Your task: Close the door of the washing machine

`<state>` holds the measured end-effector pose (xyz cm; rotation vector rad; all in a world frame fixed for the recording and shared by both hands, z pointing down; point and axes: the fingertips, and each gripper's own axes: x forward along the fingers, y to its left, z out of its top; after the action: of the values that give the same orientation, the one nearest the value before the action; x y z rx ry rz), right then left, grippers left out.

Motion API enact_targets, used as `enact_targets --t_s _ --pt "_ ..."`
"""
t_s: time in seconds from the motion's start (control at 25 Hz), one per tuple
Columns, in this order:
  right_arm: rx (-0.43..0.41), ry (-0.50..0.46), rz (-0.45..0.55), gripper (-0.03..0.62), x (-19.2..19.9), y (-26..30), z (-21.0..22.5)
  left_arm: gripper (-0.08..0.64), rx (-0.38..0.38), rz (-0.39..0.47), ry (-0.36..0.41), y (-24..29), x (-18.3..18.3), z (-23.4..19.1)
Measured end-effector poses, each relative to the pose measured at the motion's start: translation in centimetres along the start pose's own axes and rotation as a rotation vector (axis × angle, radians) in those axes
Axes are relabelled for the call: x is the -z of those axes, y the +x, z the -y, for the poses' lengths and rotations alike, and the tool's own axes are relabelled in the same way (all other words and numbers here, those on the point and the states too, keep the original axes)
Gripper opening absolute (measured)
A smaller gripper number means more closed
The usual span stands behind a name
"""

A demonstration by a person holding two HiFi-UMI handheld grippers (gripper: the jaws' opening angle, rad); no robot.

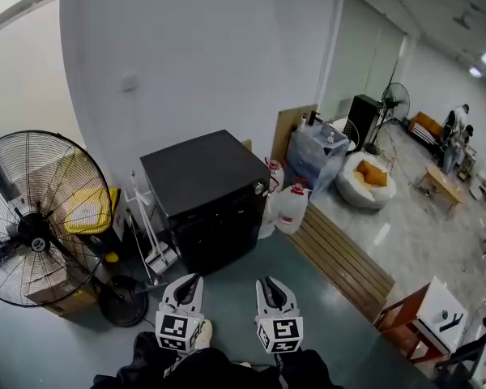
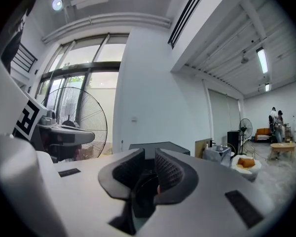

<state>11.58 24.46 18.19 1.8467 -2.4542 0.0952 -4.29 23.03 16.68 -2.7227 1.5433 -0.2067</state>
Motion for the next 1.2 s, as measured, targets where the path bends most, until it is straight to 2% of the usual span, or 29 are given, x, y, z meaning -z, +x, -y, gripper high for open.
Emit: enact_targets --t_s 0.2,1.2 --pt "-0.001 -0.018 0.006 0.077 0.2 -0.7 0.2 0.031 0.007 0.021 0.008 -0.1 -0.4 1.1" --pt "0.025 -0.05 0.033 0.026 -0.4 -1.3 0.3 0.031 0.016 -0.01 0.007 0.1 0.7 2.0"
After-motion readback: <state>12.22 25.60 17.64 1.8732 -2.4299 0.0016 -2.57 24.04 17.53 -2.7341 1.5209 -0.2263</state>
